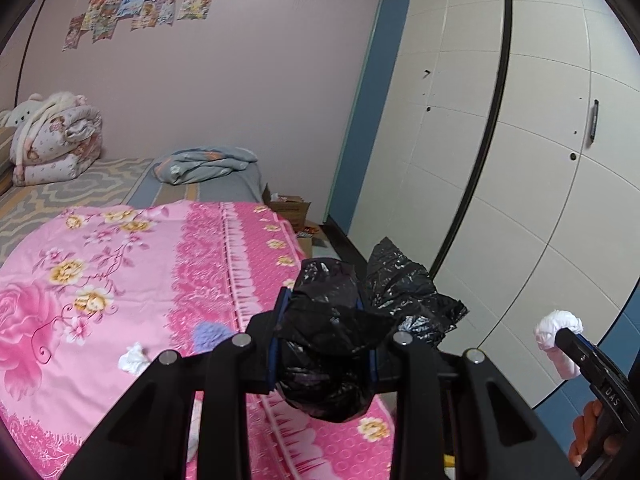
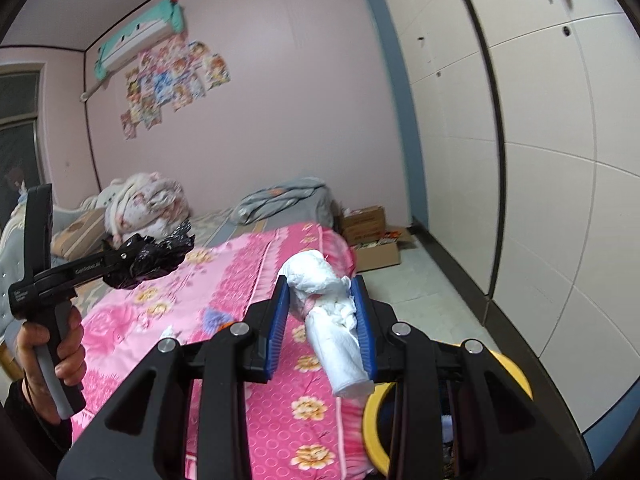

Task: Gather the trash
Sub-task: 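Carry the black bag and white tissue bundle over the bin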

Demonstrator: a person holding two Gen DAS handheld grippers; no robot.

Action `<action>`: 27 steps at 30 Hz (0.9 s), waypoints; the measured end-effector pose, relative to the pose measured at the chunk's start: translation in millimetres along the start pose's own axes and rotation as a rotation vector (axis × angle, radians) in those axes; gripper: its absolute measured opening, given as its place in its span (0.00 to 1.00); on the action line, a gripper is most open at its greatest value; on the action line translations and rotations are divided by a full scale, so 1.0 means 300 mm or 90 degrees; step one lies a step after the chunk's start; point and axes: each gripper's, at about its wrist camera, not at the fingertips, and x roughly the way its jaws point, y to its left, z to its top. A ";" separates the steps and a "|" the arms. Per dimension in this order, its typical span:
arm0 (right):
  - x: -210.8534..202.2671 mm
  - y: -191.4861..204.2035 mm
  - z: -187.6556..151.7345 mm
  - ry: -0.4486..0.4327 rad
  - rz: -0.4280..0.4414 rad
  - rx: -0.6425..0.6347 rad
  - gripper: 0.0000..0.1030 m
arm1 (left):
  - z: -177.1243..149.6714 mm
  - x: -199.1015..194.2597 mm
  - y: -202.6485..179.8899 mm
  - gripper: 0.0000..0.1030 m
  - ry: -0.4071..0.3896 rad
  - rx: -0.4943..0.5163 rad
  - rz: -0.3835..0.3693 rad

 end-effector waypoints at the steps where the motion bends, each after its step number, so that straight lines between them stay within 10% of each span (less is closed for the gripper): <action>1: -0.009 -0.017 0.013 -0.006 -0.006 0.004 0.29 | 0.008 0.003 -0.017 0.28 -0.001 0.003 -0.004; 27: 0.026 -0.288 -0.030 0.001 -0.166 0.063 0.29 | -0.052 0.269 -0.357 0.28 0.069 0.057 -0.106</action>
